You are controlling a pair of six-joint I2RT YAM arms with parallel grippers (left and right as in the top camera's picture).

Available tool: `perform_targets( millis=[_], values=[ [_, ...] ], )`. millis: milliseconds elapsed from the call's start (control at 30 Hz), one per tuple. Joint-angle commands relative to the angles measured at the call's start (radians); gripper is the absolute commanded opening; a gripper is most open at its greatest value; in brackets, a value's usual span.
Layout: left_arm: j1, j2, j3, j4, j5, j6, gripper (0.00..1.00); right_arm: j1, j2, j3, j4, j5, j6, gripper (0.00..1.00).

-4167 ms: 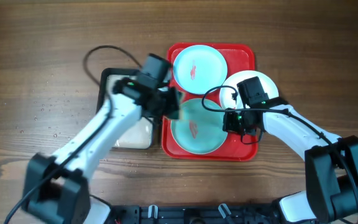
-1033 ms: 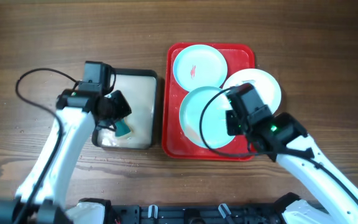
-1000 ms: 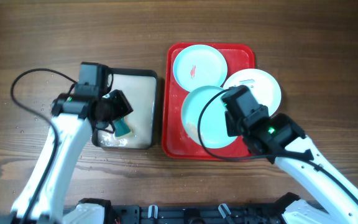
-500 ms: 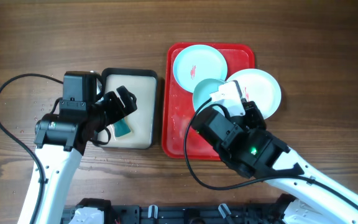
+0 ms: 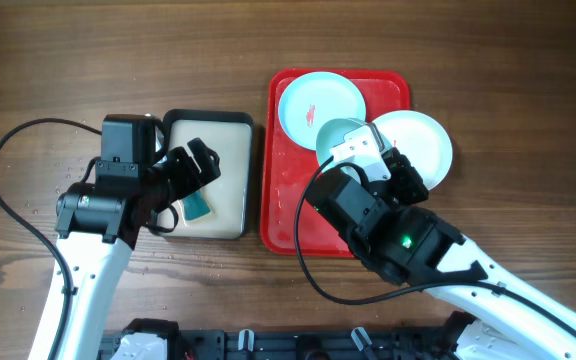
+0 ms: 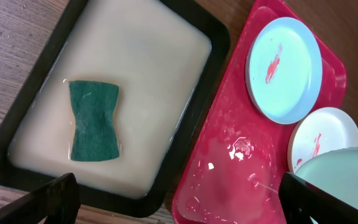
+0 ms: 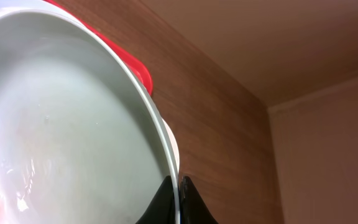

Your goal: Clean dirty plates on tray and stack at the side

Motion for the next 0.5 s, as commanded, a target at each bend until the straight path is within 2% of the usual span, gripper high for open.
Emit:
perform_targets(
  millis=[0,67,167,467],
  values=[
    [0.005,-0.003,0.015,0.000,0.012,0.008,1.00,0.004,0.011,0.027,0.013,0.037,-0.043,0.04],
    [0.005,-0.003,0.015,0.000,0.012,0.008,1.00,0.033,0.011,0.027,0.028,0.095,-0.126,0.04],
    [0.005,-0.003,0.015,0.000,0.012,0.008,1.00,0.094,0.011,0.027,0.057,0.156,-0.126,0.04],
    [0.005,-0.003,0.015,0.000,0.012,0.008,1.00,0.106,0.011,0.027,0.085,0.187,-0.134,0.04]
  ],
)
